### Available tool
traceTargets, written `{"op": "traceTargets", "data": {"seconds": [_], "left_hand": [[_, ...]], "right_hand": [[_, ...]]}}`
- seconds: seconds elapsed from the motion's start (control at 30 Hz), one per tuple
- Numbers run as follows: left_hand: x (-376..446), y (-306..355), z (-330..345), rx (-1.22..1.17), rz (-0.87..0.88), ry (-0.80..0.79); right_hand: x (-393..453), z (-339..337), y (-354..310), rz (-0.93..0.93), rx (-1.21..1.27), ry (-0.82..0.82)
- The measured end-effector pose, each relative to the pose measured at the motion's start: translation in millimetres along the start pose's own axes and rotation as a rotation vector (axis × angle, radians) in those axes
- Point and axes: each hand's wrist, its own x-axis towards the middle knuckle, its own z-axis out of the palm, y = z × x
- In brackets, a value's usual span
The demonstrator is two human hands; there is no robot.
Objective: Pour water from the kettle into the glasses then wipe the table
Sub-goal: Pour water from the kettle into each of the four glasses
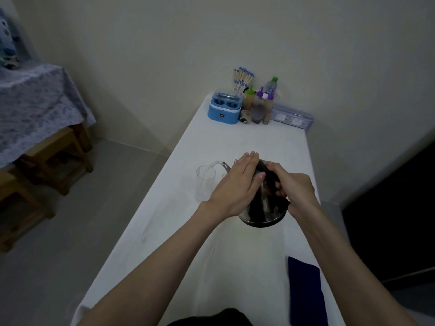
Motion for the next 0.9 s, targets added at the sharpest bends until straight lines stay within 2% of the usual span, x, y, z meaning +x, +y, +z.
{"op": "traceTargets", "data": {"seconds": [0.9], "left_hand": [[5.7,-4.8,3.1,-0.043,-0.034,-0.002]], "right_hand": [[11.5,0.0,-3.9,-0.069,-0.068,0.004]]}}
